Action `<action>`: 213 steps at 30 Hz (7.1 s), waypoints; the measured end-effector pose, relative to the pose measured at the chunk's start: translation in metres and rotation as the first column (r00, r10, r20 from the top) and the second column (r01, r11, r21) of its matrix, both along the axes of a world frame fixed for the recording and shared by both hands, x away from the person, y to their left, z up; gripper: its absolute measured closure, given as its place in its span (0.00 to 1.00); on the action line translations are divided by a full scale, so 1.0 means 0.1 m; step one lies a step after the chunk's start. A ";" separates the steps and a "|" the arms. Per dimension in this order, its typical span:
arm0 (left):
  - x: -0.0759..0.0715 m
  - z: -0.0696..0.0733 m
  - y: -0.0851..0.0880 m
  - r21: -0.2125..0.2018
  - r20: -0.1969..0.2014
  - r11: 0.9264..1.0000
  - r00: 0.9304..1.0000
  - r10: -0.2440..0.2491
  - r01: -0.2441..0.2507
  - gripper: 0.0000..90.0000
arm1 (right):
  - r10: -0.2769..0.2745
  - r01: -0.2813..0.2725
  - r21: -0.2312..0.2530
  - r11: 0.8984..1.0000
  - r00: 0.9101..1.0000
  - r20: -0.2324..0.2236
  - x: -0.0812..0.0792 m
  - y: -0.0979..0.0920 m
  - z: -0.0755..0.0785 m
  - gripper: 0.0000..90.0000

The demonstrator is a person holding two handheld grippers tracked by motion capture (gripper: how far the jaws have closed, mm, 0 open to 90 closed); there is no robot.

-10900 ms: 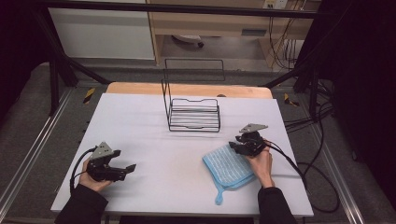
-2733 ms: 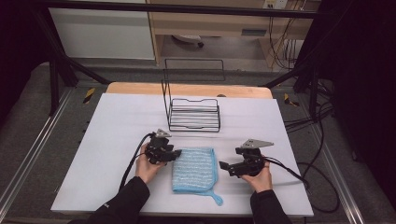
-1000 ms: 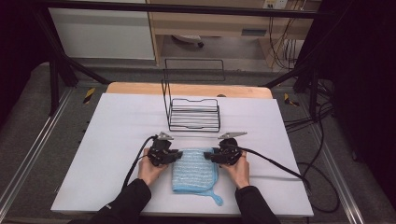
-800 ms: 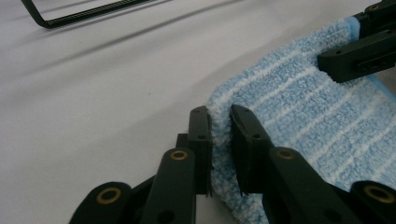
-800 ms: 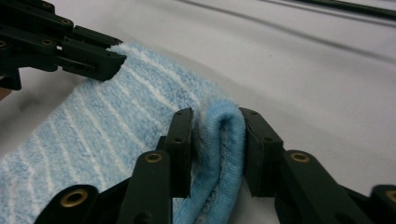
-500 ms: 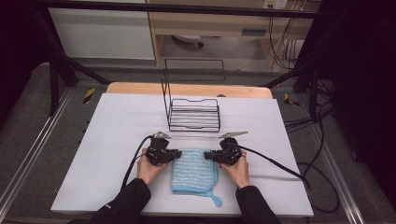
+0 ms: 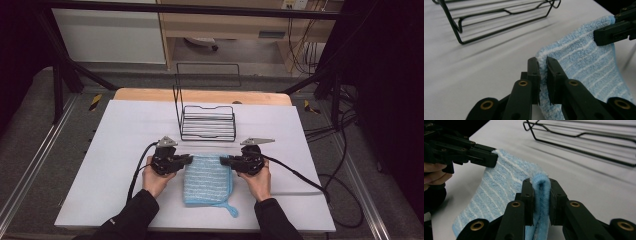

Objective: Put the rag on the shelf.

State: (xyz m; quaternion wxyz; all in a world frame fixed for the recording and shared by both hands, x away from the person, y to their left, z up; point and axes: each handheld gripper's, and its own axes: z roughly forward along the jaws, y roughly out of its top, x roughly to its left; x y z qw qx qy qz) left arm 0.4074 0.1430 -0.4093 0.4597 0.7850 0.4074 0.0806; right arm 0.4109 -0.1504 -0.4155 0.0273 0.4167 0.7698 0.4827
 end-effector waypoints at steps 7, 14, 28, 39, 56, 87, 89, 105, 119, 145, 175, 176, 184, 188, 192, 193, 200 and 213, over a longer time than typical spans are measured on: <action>-0.09 0.21 0.04 -0.058 0.063 0.998 0.998 -0.008 0.012 0.91 | -0.004 0.003 0.015 1.000 0.996 0.087 -0.08 -0.01 0.20 0.87; -0.20 0.41 0.03 -0.083 0.138 0.996 0.990 -0.015 0.027 0.91 | -0.017 0.011 0.041 0.999 0.986 0.163 -0.17 -0.05 0.41 0.88; -0.35 0.68 0.03 -0.122 0.232 0.992 0.973 -0.004 0.033 0.91 | -0.035 0.014 0.070 0.997 0.954 0.299 -0.38 -0.07 0.76 0.88; -0.37 0.90 0.07 -0.156 0.303 0.987 0.953 0.018 0.031 0.91 | -0.068 0.040 0.078 0.996 0.909 0.412 -0.50 0.00 1.04 0.88; -0.23 1.33 0.04 -0.233 0.400 0.972 0.913 0.079 0.018 0.91 | -0.151 0.099 0.126 0.987 0.842 0.518 -0.41 0.05 1.42 0.88; 0.07 2.07 0.01 -0.309 0.486 0.951 0.858 0.166 -0.009 0.91 | -0.237 0.156 0.181 0.971 0.739 0.631 -0.14 0.15 2.17 0.89; 0.09 2.13 0.00 -0.310 0.490 0.951 0.855 0.171 -0.012 0.91 | -0.244 0.158 0.189 0.969 0.735 0.633 -0.12 0.16 2.21 0.89; 0.16 2.52 0.02 -0.343 0.535 0.939 0.820 0.202 -0.007 0.91 | -0.264 0.160 0.214 0.964 0.698 0.666 0.01 0.19 2.60 0.89; 0.24 2.74 0.04 -0.356 0.557 0.934 0.799 0.227 -0.018 0.91 | -0.270 0.156 0.226 0.962 0.672 0.689 0.13 0.24 2.84 0.89; 0.73 2.75 -0.01 -0.359 0.536 0.932 0.805 0.254 -0.055 0.91 | -0.278 0.201 0.192 0.961 0.677 0.681 0.64 0.27 2.87 0.89; 1.10 2.35 -0.03 -0.246 0.488 0.964 0.847 0.212 -0.100 0.91 | -0.270 0.229 0.146 0.962 0.745 0.610 1.00 0.24 2.38 0.89; 1.11 2.33 -0.03 -0.246 0.485 0.964 0.849 0.210 -0.098 0.91 | -0.266 0.226 0.143 0.964 0.747 0.609 1.01 0.23 2.36 0.89; 1.11 2.17 0.00 -0.231 0.470 0.969 0.862 0.192 -0.090 0.91 | -0.255 0.227 0.123 0.966 0.767 0.588 1.03 0.24 2.22 0.89; 1.06 2.08 0.04 -0.225 0.474 0.972 0.864 0.168 -0.066 0.91 | -0.241 0.212 0.117 0.970 0.778 0.580 0.98 0.24 2.15 0.89; 0.99 2.01 0.07 -0.223 0.481 0.974 0.866 0.139 -0.033 0.91 | -0.224 0.193 0.116 0.974 0.784 0.579 0.91 0.21 2.08 0.88; 0.96 2.00 0.08 -0.221 0.485 0.975 0.864 0.132 -0.025 0.91 | -0.223 0.188 0.121 0.975 0.786 0.576 0.88 0.20 2.06 0.88; 0.88 1.89 0.10 -0.205 0.488 0.979 0.867 0.099 0.003 0.90 | -0.196 0.162 0.110 0.981 0.799 0.569 0.80 0.17 1.95 0.88; 0.72 1.84 0.18 -0.190 0.486 0.979 0.874 0.032 0.070 0.89 | -0.110 0.092 0.060 0.994 0.803 0.585 0.65 0.12 1.91 0.87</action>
